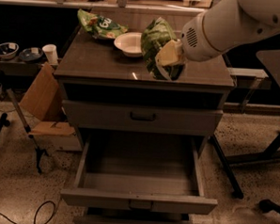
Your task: Place green jalapeno chip bag into middle drawer
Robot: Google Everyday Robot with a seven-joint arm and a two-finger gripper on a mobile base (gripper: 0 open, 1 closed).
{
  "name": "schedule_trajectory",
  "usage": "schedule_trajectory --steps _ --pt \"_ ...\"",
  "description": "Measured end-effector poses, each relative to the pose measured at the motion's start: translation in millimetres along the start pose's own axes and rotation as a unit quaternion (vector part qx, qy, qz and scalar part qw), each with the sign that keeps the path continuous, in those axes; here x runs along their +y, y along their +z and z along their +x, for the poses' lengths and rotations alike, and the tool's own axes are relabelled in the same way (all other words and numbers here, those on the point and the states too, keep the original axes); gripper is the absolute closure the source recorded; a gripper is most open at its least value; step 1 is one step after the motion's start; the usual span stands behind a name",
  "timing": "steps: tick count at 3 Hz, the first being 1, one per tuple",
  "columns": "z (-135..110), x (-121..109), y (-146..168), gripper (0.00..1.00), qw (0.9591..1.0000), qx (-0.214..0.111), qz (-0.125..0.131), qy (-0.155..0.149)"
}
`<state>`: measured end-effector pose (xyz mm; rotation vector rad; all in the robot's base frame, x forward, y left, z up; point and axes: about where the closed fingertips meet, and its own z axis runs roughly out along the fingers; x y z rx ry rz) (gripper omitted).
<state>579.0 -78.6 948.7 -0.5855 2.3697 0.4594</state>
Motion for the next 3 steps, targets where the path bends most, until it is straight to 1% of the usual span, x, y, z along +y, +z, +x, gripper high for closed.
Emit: schedule_trajectory --steps 1,2,3 --pt "24 23 25 1.0 0.995 0.071 -0.063 -0.034" --pt "46 32 25 1.0 0.9871 0.12 -0.094 -0.051" --pt "57 30 21 1.0 0.9819 0.151 -0.1 -0.056"
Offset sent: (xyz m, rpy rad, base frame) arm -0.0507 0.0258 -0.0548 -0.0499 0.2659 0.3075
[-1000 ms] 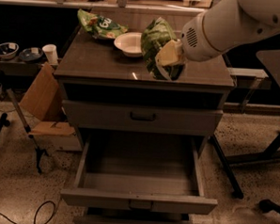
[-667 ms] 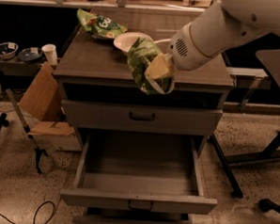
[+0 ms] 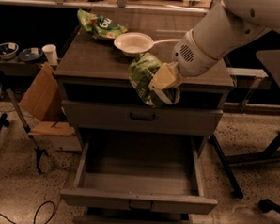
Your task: Place green jalapeno chip bag into middle drawer
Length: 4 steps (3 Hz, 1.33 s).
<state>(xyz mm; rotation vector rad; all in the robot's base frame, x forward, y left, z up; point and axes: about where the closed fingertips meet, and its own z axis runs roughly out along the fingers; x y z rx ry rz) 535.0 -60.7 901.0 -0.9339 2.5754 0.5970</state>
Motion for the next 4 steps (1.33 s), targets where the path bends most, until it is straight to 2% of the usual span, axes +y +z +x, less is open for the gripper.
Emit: schedule_trajectory --steps 2,3,4 --pt "7 1 21 1.0 0.9998 0.009 -0.019 0.003" --pt "21 12 61 1.0 0.9984 0.004 -0.053 0.019" --pt "36 30 132 1.0 0.9941 0.001 -0.097 0.047"
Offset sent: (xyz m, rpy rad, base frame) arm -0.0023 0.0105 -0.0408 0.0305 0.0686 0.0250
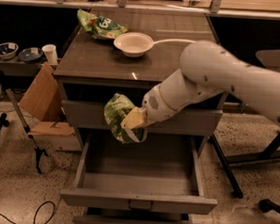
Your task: Place green jalapeno chip bag into middle drawer
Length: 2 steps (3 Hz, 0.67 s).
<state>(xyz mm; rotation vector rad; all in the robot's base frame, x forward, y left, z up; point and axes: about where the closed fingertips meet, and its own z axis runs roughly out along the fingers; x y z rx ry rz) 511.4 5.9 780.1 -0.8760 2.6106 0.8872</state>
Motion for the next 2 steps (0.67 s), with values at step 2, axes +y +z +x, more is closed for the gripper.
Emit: schedule_trajectory --steps 2 --pt "49 -4 157 1.0 0.992 0.019 -0.085 0.091"
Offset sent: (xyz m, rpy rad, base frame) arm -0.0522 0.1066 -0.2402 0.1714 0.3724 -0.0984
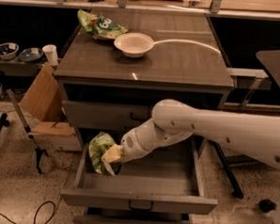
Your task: Place green jalapeno chip bag into middle drawer
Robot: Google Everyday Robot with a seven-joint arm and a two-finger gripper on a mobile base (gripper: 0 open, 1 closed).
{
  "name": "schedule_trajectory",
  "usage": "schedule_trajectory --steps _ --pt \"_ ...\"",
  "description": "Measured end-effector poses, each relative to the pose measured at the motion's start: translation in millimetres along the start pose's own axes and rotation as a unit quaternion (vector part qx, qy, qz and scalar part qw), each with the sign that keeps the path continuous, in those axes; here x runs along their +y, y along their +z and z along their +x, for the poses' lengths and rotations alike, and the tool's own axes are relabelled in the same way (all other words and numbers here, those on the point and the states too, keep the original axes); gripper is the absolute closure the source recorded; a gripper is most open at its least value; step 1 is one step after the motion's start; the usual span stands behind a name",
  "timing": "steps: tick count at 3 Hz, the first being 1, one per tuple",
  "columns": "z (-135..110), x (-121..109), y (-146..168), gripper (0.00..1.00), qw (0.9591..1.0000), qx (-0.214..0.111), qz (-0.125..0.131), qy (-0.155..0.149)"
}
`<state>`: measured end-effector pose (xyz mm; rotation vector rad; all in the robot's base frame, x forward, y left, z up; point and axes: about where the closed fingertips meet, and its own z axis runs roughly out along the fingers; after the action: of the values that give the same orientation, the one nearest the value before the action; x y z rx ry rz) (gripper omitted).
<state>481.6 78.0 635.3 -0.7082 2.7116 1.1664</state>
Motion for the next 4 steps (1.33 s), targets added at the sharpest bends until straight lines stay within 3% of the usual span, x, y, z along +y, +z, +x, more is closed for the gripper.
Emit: schedule_trajectory --steps 1,2,3,4 --pt "21 -24 48 1.0 0.9986 0.009 -0.013 0.05" --pt "30 -51 76 1.0 0.9939 0.001 -0.012 0.109" --pt "26 -76 88 1.0 0.9863 -0.014 -0.002 0.164" --pt "18 -99 93 1.0 0.9731 -0.035 0.011 0.227"
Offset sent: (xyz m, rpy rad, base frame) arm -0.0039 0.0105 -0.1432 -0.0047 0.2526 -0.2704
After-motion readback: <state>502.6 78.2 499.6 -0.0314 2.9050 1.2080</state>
